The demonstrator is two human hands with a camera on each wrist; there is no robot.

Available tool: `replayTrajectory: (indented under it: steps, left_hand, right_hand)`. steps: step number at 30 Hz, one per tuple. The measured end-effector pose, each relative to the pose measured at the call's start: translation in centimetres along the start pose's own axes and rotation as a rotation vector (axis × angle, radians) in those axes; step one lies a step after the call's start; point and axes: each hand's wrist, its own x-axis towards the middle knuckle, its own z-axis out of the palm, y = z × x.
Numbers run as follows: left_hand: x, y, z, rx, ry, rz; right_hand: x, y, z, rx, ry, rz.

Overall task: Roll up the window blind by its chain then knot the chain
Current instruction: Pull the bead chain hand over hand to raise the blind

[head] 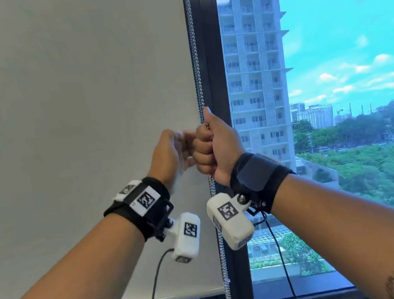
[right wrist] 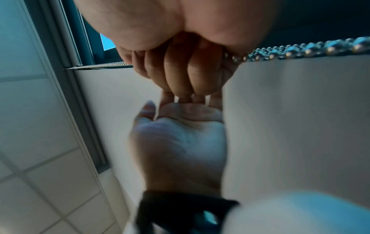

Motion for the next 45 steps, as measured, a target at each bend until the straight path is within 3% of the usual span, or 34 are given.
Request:
replayTrajectory:
  steps: [7,12,17,23,27,31,35,41,45]
  left_hand:
    - [1.9,4.8,2.2,-0.069,-0.08,0.026]
    - [1.9,4.5,4.3,-0.22,-0.053,-0.035]
    - [1.5,3.5,4.0,-0.111,-0.017,-0.023]
    - [0.5,2.4,4.8,-0.171,0.033,-0.033]
    - [-0.4,1.0,5.2,-0.145,0.038,-0.074]
    - [-1.6,-0.4,5.7,-0.095,0.117,-0.08]
    - [-1.6,-3.0,4.9,-0.099,0.164,-0.116]
    - [-1.1,-3.1,1.7,-0.075,-0.071,-0.146]
    - [1.5,0.1,0.3,-0.055,-0.083,-0.111]
  right_hand:
    - [-0.8,2.0,-0.9,-0.001,0.003,0.079]
    - [-1.3,3.2,-1.6,-0.014,-0.018,0.092]
    - [-1.6,3.3,-4.2,-0.427,-0.159,0.186]
    - [0.9,-1.2,-3.9,-0.186,-0.134,0.019]
    - [3.0,-5.8,-1.7,-0.087,-0.028,-0.069]
    - [4.0,-7.9,0.5,-0.075,-0.087,-0.016]
    - [3.2,-6.2,1.8,-0.112,0.02,0.006]
    - [2.0,-3.9,1.2,-0.038,0.064,-0.007]
    - [1.8,-3.4,1.0,0.002,0.045,-0.057]
